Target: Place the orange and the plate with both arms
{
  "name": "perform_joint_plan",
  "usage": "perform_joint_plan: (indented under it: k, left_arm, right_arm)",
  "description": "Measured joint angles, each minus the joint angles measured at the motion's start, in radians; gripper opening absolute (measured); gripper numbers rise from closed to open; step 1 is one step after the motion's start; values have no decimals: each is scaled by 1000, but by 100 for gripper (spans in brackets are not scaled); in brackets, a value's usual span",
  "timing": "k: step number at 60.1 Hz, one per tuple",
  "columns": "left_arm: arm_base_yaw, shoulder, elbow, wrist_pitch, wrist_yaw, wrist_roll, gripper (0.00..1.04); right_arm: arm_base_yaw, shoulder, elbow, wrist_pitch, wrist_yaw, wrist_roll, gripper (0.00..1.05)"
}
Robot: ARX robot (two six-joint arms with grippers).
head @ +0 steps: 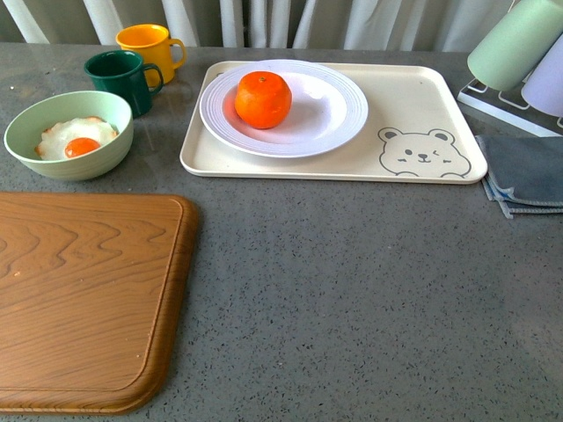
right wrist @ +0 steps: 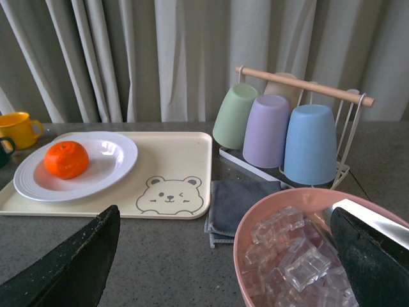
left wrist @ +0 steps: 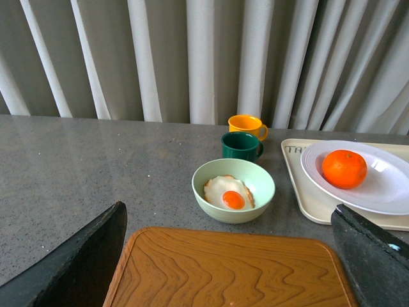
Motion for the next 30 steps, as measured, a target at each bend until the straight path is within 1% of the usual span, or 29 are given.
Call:
perform_joint_plan:
  k: [30]
  left_arm:
    - [0, 0, 0, 0, 0, 0, 96]
  right_arm:
    - [0, 0, 0, 0, 0, 0, 96]
